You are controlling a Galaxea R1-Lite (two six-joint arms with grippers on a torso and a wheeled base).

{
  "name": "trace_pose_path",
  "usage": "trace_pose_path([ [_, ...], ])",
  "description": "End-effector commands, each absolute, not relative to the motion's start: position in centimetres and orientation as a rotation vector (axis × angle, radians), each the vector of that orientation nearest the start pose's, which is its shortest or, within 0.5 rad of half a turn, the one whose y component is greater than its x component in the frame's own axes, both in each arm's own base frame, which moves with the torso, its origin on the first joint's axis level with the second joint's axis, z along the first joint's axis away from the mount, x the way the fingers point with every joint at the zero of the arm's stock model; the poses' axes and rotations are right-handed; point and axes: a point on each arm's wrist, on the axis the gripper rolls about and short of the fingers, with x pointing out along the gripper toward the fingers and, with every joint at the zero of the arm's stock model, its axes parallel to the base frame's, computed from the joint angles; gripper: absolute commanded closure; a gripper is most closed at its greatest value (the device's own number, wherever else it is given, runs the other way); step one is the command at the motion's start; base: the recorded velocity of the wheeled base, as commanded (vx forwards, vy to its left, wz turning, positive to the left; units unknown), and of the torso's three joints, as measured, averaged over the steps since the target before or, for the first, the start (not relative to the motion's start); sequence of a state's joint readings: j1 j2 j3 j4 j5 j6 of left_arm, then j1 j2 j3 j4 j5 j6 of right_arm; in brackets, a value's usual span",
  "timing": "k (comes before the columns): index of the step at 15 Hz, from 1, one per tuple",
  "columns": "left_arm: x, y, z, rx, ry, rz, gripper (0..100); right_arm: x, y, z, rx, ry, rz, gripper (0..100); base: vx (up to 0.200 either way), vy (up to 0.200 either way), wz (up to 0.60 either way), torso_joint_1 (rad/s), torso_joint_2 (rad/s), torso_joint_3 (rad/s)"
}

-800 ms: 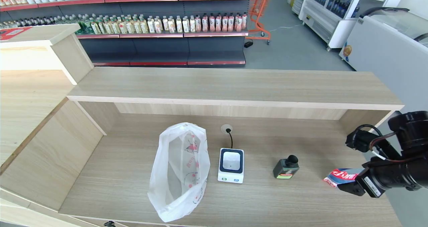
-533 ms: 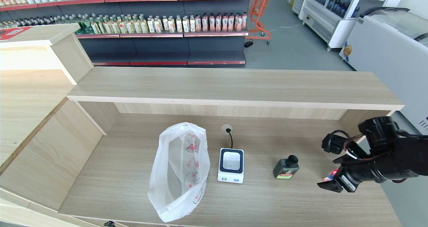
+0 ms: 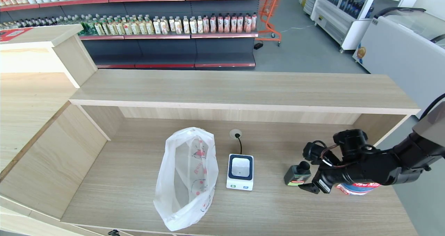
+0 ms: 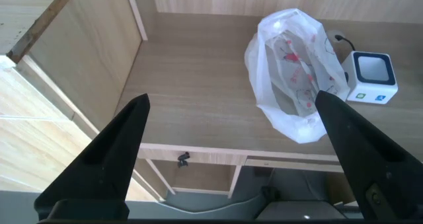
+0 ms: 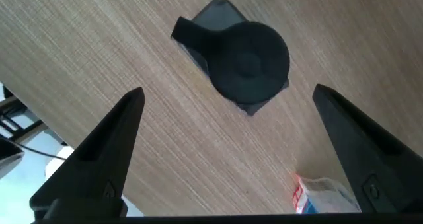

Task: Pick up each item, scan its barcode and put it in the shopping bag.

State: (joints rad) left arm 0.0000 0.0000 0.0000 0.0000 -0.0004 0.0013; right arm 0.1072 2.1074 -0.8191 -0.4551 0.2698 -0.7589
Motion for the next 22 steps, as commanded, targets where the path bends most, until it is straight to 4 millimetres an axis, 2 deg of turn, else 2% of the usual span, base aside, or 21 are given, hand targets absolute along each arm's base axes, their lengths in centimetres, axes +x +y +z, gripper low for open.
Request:
trace_pose_path([
  [1,-2.3,0.0,7.5,0.002,0.000,0.000,0,35.6,6.0,0.9,-0.650,0.645,0.692,0,0.000,0.000,0.00,0.000,0.00,0.000],
  [3,-2.3,0.0,7.5,0.002,0.000,0.000,0,37.4,7.5,0.7,-0.666,0.599,0.710,0,0.000,0.000,0.00,0.000,0.00,0.000],
  [6,-2.3,0.0,7.5,0.002,0.000,-0.003,0,38.0,8.8,0.3,-0.678,0.581,0.734,0,0.000,0.000,0.00,0.000,0.00,0.000],
  [7,-2.3,0.0,7.5,0.002,0.000,0.000,0,37.9,8.9,0.1,-0.678,0.586,0.739,100,0.000,0.000,0.00,0.000,0.00,0.000],
  [12,-2.3,0.0,7.5,0.002,0.000,0.000,0,37.7,9.2,0.8,-0.660,0.572,0.735,100,0.000,0.000,0.00,0.000,0.00,0.000],
  [14,-2.3,0.0,7.5,0.002,0.000,-0.002,0,37.2,9.0,2.5,-0.601,0.539,0.705,100,0.000,0.000,0.00,0.000,0.00,0.000],
  [15,-2.3,0.0,7.5,0.002,0.000,0.000,0,36.7,8.9,4.4,-0.535,0.498,0.666,100,0.000,0.000,0.00,0.000,0.00,0.000],
  [16,-2.3,0.0,7.5,0.002,0.000,0.000,0,35.6,8.6,7.1,-0.447,0.458,0.619,100,0.000,0.000,0.00,0.000,0.00,0.000],
  [17,-2.3,0.0,7.5,0.002,0.000,0.000,0,33.5,7.7,10.5,-0.378,0.407,0.571,100,0.000,0.000,0.00,0.000,0.00,0.000],
  [18,-2.3,0.0,7.5,0.002,0.000,0.000,0,32.4,6.7,11.8,-0.373,0.382,0.546,100,0.000,0.000,0.00,0.000,0.00,0.000],
  [19,-2.3,0.0,7.5,0.002,0.000,0.000,0,29.6,4.7,13.8,-0.440,0.321,0.506,100,0.000,0.000,0.00,0.000,0.00,0.000],
  [20,-2.3,0.0,7.5,0.002,0.000,0.000,0,25.2,3.5,14.3,-0.595,0.259,0.501,100,0.000,0.000,0.00,0.000,0.00,0.000],
  [21,-2.3,0.0,7.5,0.002,0.000,0.000,0,22.7,2.9,14.0,-0.751,0.201,0.502,100,0.000,0.000,0.00,0.000,0.00,0.000],
  [22,-2.3,0.0,7.5,0.002,0.000,-0.002,0,22.2,2.4,14.2,-0.863,0.154,0.509,100,0.000,0.000,0.00,0.000,0.00,0.000],
])
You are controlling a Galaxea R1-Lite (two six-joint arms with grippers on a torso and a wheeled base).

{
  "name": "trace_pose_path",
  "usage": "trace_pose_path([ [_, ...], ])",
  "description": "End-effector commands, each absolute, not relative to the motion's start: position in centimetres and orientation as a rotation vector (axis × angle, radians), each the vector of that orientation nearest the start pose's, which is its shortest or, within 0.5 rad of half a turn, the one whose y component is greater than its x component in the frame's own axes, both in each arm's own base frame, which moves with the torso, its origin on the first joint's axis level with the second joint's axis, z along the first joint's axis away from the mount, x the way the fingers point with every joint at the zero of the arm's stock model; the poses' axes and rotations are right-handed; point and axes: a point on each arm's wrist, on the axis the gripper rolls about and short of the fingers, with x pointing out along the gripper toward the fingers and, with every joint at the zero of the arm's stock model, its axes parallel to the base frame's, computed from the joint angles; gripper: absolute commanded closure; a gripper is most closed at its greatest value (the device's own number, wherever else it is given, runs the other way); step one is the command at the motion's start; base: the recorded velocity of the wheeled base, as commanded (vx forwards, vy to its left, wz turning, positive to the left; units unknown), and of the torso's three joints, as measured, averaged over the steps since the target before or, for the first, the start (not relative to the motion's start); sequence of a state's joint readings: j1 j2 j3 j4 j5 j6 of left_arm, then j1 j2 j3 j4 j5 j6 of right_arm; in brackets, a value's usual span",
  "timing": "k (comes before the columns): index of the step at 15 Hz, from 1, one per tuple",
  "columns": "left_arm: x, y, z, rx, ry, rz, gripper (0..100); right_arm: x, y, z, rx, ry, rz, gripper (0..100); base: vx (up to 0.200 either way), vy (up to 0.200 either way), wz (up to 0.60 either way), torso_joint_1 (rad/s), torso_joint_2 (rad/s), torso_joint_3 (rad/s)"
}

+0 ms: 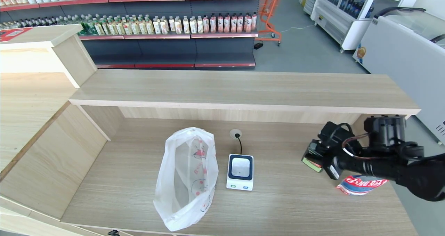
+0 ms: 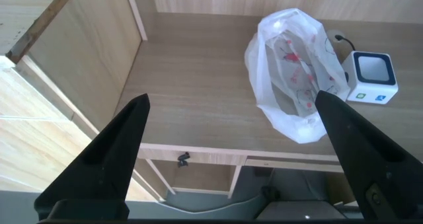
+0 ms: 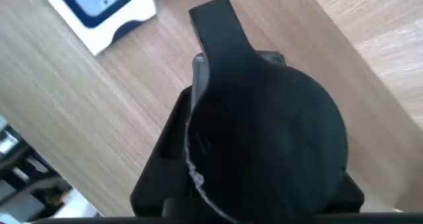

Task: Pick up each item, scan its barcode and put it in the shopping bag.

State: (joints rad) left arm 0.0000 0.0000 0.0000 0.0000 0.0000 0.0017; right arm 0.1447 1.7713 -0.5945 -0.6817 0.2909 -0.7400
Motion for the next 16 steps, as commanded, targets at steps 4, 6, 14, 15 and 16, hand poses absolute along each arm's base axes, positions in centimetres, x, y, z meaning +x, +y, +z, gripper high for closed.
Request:
trace_pose_path([
  [4,-2.3,0.0,7.5,0.002,0.000,0.000,0,21.8,3.3,14.2,-1.527,-0.638,0.961,100,0.000,0.000,0.00,0.000,0.00,0.000],
  [6,-2.3,0.0,7.5,0.002,0.000,0.000,0,21.1,6.1,11.8,-1.659,-1.143,1.147,100,0.000,0.000,0.00,0.000,0.00,0.000],
  [14,-2.3,0.0,7.5,0.002,0.000,0.000,0,20.7,11.6,7.4,-1.548,-1.494,1.398,100,0.000,0.000,0.00,0.000,0.00,0.000],
  [15,-2.3,0.0,7.5,0.002,0.000,0.000,0,22.7,14.3,8.7,-1.525,-1.676,1.329,100,0.000,0.000,0.00,0.000,0.00,0.000],
  [16,-2.3,0.0,7.5,0.002,0.000,0.000,0,23.8,15.1,9.2,-1.515,-1.743,1.284,100,0.000,0.000,0.00,0.000,0.00,0.000],
])
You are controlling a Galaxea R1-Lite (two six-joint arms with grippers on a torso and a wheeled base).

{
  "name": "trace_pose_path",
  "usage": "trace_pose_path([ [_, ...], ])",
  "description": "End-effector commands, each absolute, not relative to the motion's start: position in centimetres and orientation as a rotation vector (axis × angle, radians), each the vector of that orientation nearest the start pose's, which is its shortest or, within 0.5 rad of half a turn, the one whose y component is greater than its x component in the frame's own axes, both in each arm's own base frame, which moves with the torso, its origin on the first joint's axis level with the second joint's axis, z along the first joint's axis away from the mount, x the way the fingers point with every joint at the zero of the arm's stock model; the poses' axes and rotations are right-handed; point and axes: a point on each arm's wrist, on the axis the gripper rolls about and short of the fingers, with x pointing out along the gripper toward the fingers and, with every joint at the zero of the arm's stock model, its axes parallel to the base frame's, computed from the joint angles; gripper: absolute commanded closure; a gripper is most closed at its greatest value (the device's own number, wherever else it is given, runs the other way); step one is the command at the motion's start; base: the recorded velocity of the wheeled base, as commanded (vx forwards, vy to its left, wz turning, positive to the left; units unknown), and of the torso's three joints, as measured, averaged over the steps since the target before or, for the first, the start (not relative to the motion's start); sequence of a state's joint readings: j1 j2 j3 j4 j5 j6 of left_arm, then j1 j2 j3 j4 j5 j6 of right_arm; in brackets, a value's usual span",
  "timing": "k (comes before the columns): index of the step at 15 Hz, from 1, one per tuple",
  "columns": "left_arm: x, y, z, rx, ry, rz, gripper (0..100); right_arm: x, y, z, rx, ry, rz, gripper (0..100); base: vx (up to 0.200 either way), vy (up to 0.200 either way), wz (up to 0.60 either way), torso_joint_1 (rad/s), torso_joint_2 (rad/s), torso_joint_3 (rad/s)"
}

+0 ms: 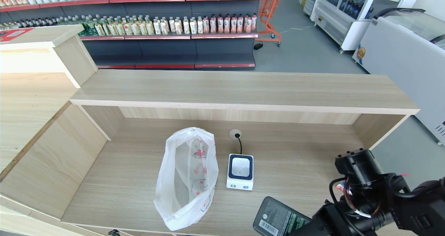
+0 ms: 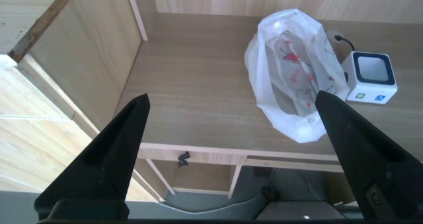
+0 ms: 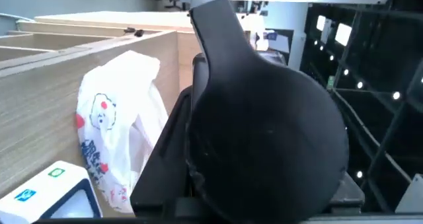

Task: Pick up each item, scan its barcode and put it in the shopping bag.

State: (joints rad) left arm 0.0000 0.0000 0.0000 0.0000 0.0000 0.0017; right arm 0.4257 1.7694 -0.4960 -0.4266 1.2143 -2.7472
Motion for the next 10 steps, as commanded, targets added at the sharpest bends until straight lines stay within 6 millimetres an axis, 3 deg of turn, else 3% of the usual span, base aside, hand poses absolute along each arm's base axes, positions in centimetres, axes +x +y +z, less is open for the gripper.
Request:
trace_pose_path([
  [1,-2.3,0.0,7.5,0.002,0.000,-0.002,0,24.1,15.6,9.0,-1.505,-1.754,1.288,100,0.000,0.000,0.00,0.000,0.00,0.000],
  [10,-2.3,0.0,7.5,0.002,0.000,0.000,0,25.7,17.0,8.7,-1.506,-1.798,1.266,100,0.000,0.000,0.00,0.000,0.00,0.000],
])
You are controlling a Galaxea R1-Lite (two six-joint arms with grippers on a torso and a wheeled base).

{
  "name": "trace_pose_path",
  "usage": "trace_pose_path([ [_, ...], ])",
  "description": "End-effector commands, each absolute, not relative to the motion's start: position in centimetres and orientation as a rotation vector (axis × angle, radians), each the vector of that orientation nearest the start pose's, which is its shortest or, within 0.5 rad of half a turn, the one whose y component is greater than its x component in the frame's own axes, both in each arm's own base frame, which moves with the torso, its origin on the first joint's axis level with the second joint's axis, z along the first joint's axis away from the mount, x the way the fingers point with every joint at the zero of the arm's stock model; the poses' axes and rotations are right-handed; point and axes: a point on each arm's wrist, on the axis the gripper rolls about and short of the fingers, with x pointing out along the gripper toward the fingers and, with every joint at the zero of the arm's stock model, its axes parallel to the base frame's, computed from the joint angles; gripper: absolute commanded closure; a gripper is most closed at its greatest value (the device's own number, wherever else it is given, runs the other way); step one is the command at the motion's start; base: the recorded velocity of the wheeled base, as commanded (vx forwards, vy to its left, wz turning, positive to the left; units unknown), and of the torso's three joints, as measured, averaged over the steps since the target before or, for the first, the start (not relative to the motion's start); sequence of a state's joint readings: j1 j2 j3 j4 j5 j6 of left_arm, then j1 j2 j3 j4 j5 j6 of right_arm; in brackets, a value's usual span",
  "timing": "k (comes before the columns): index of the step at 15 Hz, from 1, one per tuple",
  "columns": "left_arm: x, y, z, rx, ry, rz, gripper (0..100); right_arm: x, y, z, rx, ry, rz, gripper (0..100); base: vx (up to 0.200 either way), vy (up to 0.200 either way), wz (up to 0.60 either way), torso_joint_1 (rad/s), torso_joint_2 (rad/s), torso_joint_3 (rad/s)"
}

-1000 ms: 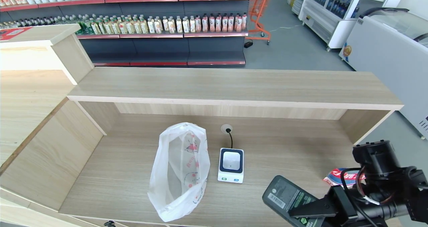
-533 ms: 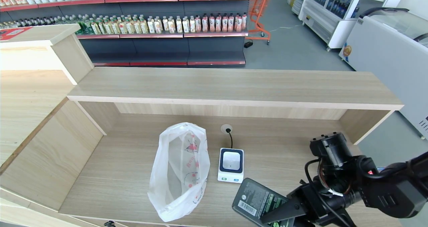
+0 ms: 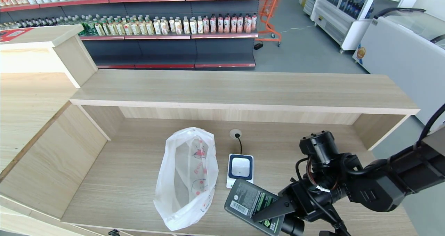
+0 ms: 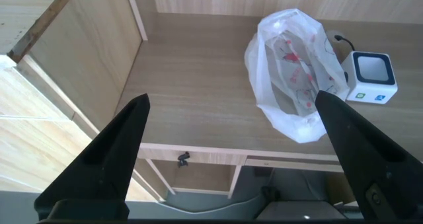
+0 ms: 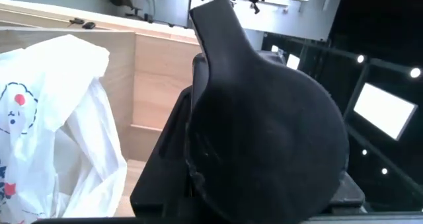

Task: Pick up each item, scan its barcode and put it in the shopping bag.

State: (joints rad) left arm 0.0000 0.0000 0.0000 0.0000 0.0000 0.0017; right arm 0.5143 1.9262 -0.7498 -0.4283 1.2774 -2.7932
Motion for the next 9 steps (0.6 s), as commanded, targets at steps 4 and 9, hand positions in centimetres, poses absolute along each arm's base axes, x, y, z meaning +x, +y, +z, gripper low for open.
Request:
trace_pose_path([
  [4,-2.3,0.0,7.5,0.002,0.000,0.000,0,27.2,18.1,8.9,2.036,2.462,-1.668,100,0.000,0.000,0.00,0.000,0.00,0.000],
  [9,-2.3,0.0,7.5,0.002,0.000,0.000,0,28.5,19.4,9.2,2.026,2.487,-1.611,100,0.000,0.000,0.00,0.000,0.00,0.000],
])
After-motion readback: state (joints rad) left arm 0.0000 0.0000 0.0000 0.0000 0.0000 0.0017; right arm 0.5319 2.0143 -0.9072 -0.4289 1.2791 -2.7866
